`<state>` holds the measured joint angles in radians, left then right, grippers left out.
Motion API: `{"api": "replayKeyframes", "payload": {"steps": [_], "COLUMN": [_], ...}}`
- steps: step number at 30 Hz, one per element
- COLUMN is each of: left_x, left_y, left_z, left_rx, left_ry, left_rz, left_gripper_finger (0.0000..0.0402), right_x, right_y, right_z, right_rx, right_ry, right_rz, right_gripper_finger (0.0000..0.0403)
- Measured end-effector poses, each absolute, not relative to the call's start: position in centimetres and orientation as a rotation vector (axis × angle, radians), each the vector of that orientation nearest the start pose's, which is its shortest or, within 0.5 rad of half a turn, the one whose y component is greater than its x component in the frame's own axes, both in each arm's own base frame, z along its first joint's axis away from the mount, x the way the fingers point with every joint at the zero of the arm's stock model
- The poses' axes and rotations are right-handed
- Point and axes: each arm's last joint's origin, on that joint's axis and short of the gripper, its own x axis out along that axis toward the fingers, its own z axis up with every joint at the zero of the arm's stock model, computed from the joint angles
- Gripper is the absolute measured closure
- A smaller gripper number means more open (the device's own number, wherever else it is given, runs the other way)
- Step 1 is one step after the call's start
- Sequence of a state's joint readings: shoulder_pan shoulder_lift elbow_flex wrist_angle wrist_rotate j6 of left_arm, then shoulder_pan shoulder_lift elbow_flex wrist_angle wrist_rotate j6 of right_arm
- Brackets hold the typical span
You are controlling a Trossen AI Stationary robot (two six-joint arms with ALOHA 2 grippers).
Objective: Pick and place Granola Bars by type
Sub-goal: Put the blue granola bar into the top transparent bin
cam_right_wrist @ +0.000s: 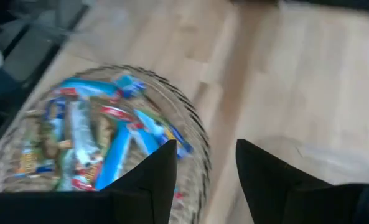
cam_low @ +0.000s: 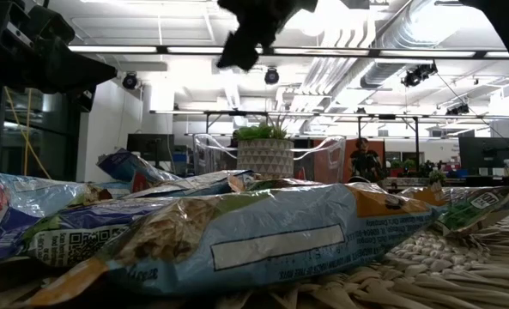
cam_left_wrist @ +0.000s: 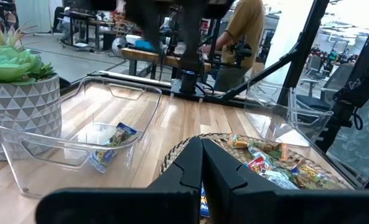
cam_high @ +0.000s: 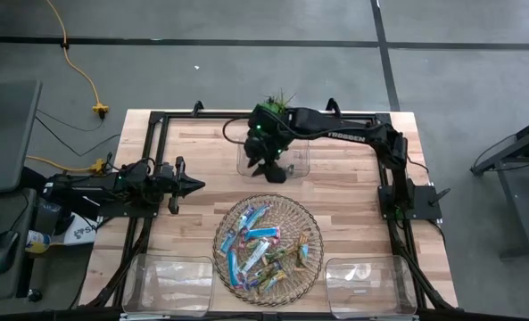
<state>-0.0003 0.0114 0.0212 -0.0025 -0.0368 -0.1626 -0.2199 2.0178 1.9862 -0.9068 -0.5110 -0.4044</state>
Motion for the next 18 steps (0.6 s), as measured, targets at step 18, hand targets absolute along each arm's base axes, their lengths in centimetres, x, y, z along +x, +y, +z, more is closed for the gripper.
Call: {"api": "replayKeyframes", "payload": {"steps": [18], "left_x": [9.7], "left_y": [0.1], "left_z": [16.9], "left_rx": [-0.162], "left_ry": [-0.01], "left_rz": [0.036], "left_gripper_finger": [0.0401], "right_x": [43.6], "right_y": [-3.3], "right_z": [31.8], "right_rx": [-0.203], "right_ry": [0.772], "right_rz": [0.571], "right_gripper_finger": [0.0251]}}
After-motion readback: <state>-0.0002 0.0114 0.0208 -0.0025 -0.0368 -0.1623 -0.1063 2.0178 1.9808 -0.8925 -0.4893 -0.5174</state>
